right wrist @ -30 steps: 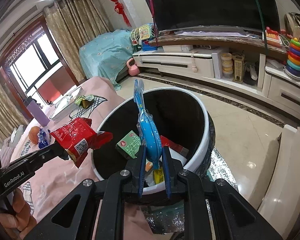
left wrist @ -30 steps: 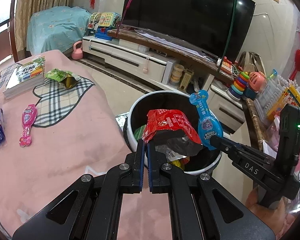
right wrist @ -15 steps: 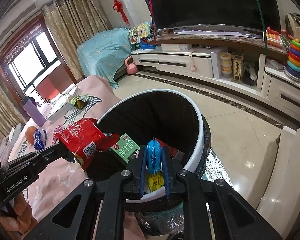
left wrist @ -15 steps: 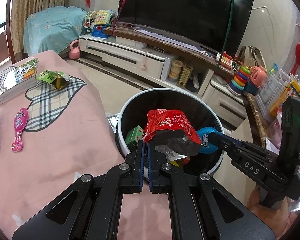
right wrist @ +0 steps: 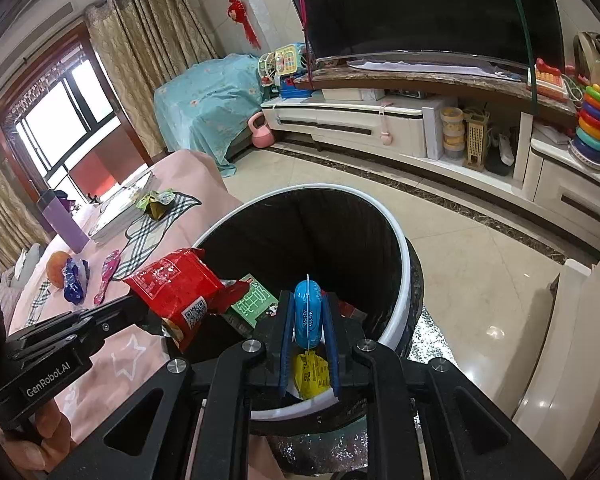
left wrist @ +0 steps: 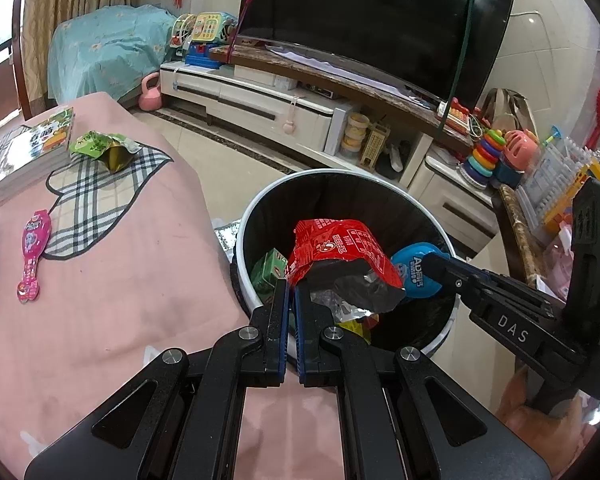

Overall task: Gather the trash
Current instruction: 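Lower the red bag and blue candy toy into the bin opening, then open both grippers to drop the red bag and blue toy into the bin, then move both open grippers back from the bin over the bed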

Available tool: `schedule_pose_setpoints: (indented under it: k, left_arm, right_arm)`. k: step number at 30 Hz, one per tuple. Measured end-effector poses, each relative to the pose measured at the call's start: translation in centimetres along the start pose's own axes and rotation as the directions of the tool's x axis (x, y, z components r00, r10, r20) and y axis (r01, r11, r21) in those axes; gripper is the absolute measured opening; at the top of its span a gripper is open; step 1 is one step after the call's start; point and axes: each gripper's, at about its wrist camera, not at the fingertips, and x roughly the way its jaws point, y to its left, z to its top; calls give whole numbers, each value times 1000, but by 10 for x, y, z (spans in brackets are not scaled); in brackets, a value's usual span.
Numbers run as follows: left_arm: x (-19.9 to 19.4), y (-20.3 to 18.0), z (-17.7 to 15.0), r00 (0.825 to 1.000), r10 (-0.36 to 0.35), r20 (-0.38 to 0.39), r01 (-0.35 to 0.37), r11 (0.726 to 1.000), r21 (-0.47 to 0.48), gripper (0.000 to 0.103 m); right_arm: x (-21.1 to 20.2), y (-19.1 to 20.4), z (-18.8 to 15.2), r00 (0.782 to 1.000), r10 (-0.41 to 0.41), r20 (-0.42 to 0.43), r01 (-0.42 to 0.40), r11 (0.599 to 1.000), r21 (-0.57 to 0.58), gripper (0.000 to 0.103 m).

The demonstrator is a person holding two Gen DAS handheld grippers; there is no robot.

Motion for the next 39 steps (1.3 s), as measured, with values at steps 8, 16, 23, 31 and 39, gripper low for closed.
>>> schedule_pose_setpoints:
  k: [8, 16, 23, 31, 39]
  left_arm:
    - [2, 3, 1, 1000, -25, -18, 25, 999, -26, 11]
    - [-13, 16, -5, 1000, -6, 15, 7, 998, -62, 53]
    - [-32, 54, -25, 999, 43, 11, -41, 990, -134, 64]
    - [-69, 113, -57, 990, 139, 28, -128, 961, -247, 69]
    - [-99, 172, -92, 973, 229, 17, -208, 910, -357, 72]
  right_arm:
    - [3, -2, 5, 1000, -10, 4, 10, 1000, 9, 19]
    - [-6, -2, 4, 999, 22, 30, -23, 999, 40, 60]
    - [-19, 16, 2, 995, 55, 77, -56, 998, 20, 93]
    - [-28, 56, -6, 988, 122, 93, -123, 992, 2, 98]
    - [-15, 114, -21, 982, 185, 33, -182, 981, -60, 99]
